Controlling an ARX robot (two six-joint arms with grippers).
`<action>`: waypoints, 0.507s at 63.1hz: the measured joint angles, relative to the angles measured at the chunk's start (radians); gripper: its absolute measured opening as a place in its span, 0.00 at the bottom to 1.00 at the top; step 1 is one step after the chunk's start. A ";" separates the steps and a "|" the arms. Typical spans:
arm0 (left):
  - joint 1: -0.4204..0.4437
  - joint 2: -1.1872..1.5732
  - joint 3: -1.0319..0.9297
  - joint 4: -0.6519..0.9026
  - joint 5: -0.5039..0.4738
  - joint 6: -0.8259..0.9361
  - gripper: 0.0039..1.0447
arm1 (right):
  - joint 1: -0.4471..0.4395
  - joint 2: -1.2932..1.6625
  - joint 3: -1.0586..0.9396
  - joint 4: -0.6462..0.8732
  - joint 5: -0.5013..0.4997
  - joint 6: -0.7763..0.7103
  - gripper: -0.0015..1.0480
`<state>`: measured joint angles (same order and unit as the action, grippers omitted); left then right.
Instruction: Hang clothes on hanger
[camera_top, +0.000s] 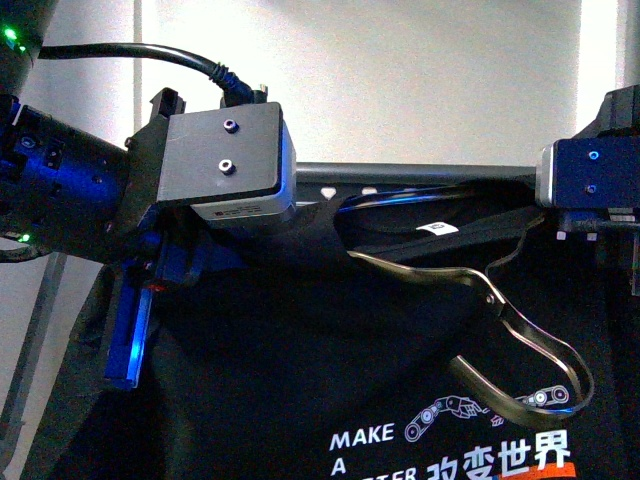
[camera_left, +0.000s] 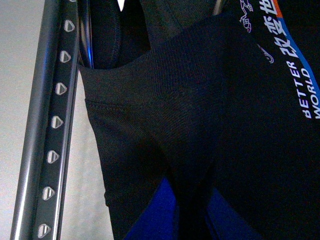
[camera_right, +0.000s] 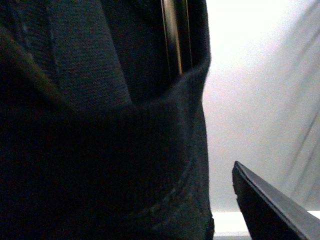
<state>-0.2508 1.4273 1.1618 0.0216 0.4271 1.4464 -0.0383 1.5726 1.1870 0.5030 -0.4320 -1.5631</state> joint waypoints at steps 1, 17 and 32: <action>0.000 0.000 0.000 0.000 0.000 0.000 0.04 | 0.000 0.000 -0.002 0.004 -0.003 0.001 0.54; 0.000 0.000 0.000 0.000 0.008 0.000 0.04 | -0.034 -0.008 -0.087 0.060 -0.066 0.039 0.09; -0.002 -0.002 0.007 0.006 0.018 0.000 0.33 | -0.058 -0.047 -0.183 0.063 -0.101 0.085 0.06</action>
<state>-0.2527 1.4250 1.1687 0.0273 0.4450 1.4460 -0.0959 1.5261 1.0035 0.5659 -0.5331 -1.4776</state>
